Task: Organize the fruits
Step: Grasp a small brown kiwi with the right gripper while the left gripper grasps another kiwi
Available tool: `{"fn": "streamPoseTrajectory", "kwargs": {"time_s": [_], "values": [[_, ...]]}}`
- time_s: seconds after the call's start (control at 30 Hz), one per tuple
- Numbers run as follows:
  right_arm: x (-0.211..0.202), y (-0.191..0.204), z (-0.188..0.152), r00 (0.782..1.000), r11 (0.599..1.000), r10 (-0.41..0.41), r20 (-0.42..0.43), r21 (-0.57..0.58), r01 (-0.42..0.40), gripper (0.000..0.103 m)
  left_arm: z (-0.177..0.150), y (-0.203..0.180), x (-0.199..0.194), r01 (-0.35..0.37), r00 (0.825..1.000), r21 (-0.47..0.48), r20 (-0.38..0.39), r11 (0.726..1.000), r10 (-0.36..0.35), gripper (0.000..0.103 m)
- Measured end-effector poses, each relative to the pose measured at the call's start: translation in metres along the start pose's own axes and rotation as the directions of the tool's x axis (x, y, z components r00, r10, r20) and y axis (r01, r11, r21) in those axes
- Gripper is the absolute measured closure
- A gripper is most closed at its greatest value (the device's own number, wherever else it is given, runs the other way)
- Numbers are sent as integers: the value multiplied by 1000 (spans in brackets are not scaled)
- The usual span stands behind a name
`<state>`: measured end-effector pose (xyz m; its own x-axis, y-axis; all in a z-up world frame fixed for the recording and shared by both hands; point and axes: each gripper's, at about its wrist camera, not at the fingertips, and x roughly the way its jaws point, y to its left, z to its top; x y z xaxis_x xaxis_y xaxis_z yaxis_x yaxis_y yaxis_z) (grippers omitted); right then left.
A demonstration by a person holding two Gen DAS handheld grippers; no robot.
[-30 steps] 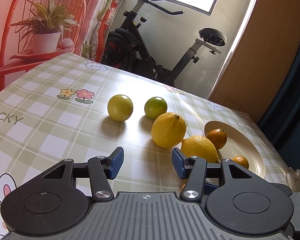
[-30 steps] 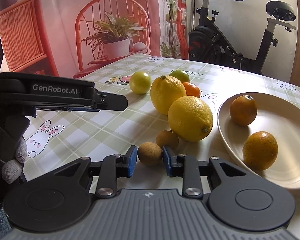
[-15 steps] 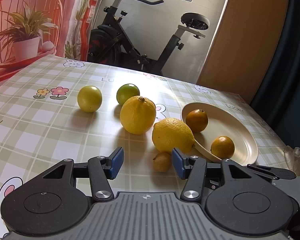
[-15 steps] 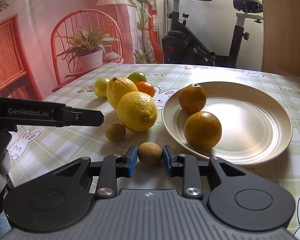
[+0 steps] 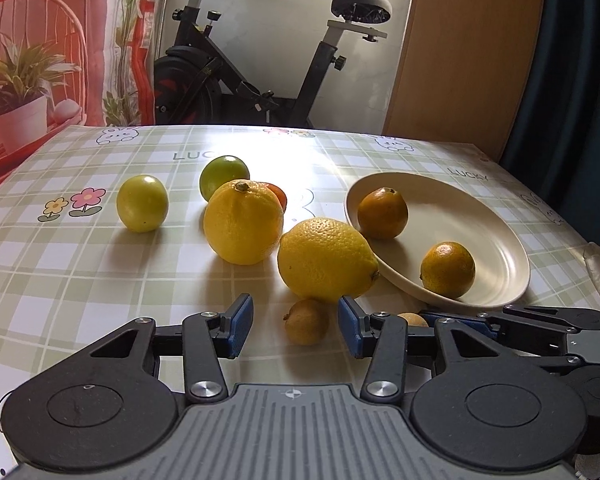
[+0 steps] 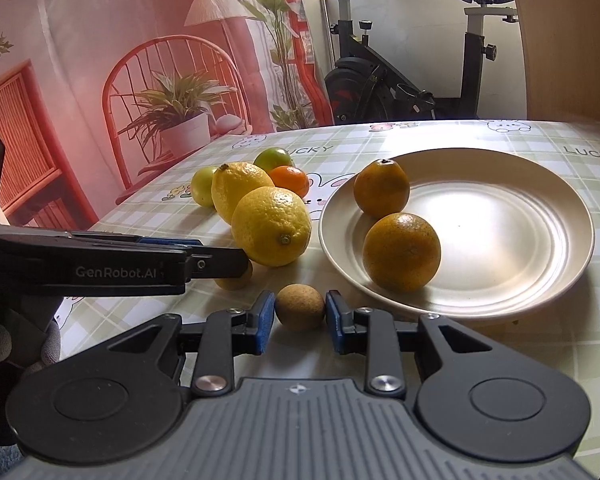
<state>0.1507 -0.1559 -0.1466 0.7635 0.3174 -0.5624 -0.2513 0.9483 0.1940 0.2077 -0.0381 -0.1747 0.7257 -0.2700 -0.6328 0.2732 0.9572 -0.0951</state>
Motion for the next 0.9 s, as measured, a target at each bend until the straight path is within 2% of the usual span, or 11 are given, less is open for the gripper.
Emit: {"fn": "streamPoseTrajectory", "kwargs": {"time_s": [0.17,0.2,0.23,0.6,0.9], "values": [[0,-2,0,1000,1000,7,-1,13,-7,72,-2,1,8,8,1000,4,-30,1000,-8,64],[0,-2,0,1000,1000,7,-2,13,-7,72,-3,0,7,5,1000,11,-29,1000,-4,73],[0,-2,0,1000,1000,7,-2,13,-7,72,-3,-1,6,-1,1000,15,-27,1000,1,77],[1,-2,1,1000,1000,6,-5,13,-6,72,-15,-3,-4,-32,999,-22,8,999,32,77],[2,-2,1,1000,1000,5,-5,12,-5,72,-18,-2,-3,-10,1000,-37,12,999,10,77]]}}
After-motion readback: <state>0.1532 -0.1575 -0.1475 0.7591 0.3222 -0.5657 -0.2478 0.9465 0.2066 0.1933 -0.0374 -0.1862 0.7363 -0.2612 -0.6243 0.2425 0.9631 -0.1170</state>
